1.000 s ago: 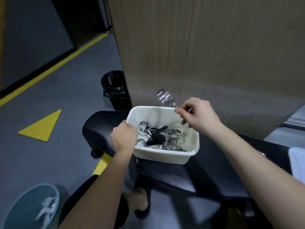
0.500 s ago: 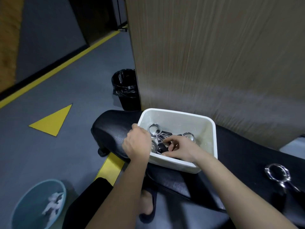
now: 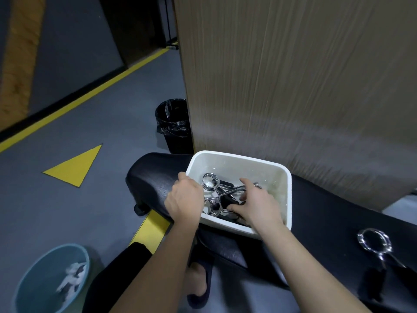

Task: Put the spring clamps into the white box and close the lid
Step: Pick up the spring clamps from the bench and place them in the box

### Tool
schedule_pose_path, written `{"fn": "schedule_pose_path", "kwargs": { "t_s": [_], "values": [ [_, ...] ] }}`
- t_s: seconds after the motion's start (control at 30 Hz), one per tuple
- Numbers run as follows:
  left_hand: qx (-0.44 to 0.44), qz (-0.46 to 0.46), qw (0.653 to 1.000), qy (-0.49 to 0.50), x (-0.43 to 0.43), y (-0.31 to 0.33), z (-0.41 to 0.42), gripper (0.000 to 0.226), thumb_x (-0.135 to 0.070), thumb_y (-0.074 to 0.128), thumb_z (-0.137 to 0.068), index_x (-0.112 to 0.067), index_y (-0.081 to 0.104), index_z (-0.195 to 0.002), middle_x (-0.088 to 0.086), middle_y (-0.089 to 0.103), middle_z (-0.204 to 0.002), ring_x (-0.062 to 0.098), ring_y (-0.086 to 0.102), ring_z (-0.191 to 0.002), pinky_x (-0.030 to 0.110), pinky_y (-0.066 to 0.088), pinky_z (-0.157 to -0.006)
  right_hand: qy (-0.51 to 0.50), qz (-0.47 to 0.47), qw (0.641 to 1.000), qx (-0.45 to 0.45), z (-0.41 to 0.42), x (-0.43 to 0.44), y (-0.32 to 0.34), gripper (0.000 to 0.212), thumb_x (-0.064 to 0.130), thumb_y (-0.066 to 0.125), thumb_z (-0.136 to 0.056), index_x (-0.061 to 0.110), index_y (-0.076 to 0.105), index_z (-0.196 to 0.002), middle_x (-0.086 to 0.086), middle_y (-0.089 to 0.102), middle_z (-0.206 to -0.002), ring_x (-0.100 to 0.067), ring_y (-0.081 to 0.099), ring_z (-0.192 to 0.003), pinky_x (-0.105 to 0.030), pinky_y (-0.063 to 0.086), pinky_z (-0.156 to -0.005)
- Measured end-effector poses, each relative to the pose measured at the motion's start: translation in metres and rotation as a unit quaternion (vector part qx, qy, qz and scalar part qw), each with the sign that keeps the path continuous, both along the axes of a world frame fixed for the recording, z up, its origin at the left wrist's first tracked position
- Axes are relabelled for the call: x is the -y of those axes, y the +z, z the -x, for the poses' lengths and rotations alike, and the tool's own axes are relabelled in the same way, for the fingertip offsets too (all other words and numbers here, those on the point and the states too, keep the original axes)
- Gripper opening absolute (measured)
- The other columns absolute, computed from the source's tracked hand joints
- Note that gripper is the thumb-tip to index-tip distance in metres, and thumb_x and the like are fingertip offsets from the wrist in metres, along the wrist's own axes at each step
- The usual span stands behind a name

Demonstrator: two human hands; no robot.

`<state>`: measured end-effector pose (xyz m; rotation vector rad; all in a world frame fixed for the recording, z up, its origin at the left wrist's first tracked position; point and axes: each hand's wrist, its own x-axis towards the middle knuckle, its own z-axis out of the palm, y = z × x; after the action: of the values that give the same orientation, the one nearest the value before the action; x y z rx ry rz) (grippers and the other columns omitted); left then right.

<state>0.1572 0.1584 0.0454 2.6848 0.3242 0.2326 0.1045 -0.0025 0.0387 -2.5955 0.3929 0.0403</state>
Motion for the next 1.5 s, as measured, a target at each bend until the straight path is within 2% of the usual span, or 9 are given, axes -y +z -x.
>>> {"fn": "schedule_pose_path", "kwargs": {
  "t_s": [0.13,0.27,0.4,0.5,0.6,0.97,1.2,1.3,1.5],
  "values": [
    [-0.002,0.000,1.000,-0.001,0.001,0.001,-0.003,0.026,-0.019,0.032,-0.099,-0.010,0.055,-0.107,0.014,0.070,-0.095,0.039,0.066,-0.084,0.038,0.041,-0.063,-0.031,-0.104,0.990,0.094,0.000,0.002,0.005,0.046,0.072,0.056,-0.081,0.035,0.067,-0.107,0.010,0.068,-0.062,-0.014,0.068,-0.071,-0.034,0.055,-0.067],
    [-0.002,-0.004,1.000,-0.002,0.001,0.002,-0.005,0.027,-0.018,0.032,-0.099,-0.009,0.056,-0.106,0.013,0.070,-0.093,0.037,0.065,-0.082,0.036,0.041,-0.061,-0.056,0.002,0.963,0.264,-0.002,0.008,0.001,0.018,0.039,0.060,-0.093,0.028,0.074,-0.098,0.012,0.071,-0.093,-0.019,0.058,-0.088,-0.038,0.050,-0.077],
    [0.000,-0.009,1.000,-0.003,0.001,0.002,-0.005,0.027,-0.018,0.032,-0.099,-0.009,0.057,-0.106,0.013,0.070,-0.091,0.037,0.065,-0.081,0.035,0.041,-0.060,-0.073,-0.102,0.988,0.095,-0.006,0.013,-0.001,0.028,0.042,0.059,-0.094,0.023,0.079,-0.094,0.002,0.076,-0.079,-0.021,0.070,-0.077,-0.032,0.053,-0.068],
    [-0.002,-0.012,1.000,-0.007,0.001,0.002,-0.005,0.027,-0.019,0.032,-0.099,-0.009,0.057,-0.105,0.013,0.069,-0.092,0.036,0.065,-0.081,0.035,0.039,-0.060,-0.073,-0.159,0.981,0.083,-0.005,0.016,0.005,0.028,0.052,0.073,-0.080,0.025,0.078,-0.079,0.007,0.072,-0.064,-0.013,0.068,-0.059,-0.033,0.057,-0.058],
    [-0.006,-0.013,1.000,-0.007,0.002,0.002,-0.006,0.028,-0.018,0.031,-0.099,-0.009,0.056,-0.106,0.013,0.069,-0.092,0.036,0.064,-0.080,0.035,0.038,-0.060,-0.050,-0.129,0.988,0.062,-0.004,0.016,0.007,0.032,0.057,0.083,-0.066,0.033,0.074,-0.085,0.011,0.071,-0.073,-0.007,0.067,-0.071,-0.028,0.053,-0.061],
    [-0.013,-0.010,1.000,-0.016,0.004,0.004,-0.008,0.031,-0.019,0.030,-0.097,-0.009,0.056,-0.110,0.015,0.070,-0.098,0.038,0.065,-0.087,0.036,0.041,-0.063,-0.173,-0.109,0.974,0.101,-0.013,0.017,0.002,0.021,0.038,0.074,-0.080,0.024,0.063,-0.089,0.003,0.070,-0.078,-0.020,0.067,-0.074,-0.032,0.053,-0.062],
    [-0.023,0.019,0.999,-0.022,0.001,0.009,-0.005,0.030,-0.018,0.033,-0.095,-0.012,0.060,-0.108,0.016,0.070,-0.097,0.041,0.063,-0.090,0.035,0.040,-0.064,-0.040,-0.046,0.998,0.003,-0.009,0.019,-0.004,0.032,0.055,0.067,-0.083,0.024,0.072,-0.090,0.004,0.071,-0.083,-0.021,0.066,-0.078,-0.028,0.046,-0.062],
    [-0.033,0.029,0.998,-0.033,-0.001,0.013,-0.003,0.029,-0.018,0.035,-0.094,-0.013,0.060,-0.108,0.017,0.069,-0.101,0.042,0.062,-0.094,0.036,0.042,-0.067,-0.044,-0.071,0.993,0.083,-0.004,0.018,0.006,0.032,0.049,0.057,-0.090,0.026,0.072,-0.105,0.006,0.076,-0.099,-0.021,0.070,-0.090,-0.036,0.056,-0.079],
    [-0.020,0.049,0.997,-0.061,0.006,0.010,0.004,0.028,-0.016,0.040,-0.097,-0.015,0.065,-0.111,0.019,0.068,-0.106,0.043,0.060,-0.099,0.039,0.042,-0.074,-0.138,-0.087,0.962,0.220,0.046,0.058,0.027,0.018,0.030,0.055,-0.094,0.022,0.071,-0.096,0.009,0.075,-0.092,-0.017,0.067,-0.085,-0.035,0.054,-0.076]
  ]
}}
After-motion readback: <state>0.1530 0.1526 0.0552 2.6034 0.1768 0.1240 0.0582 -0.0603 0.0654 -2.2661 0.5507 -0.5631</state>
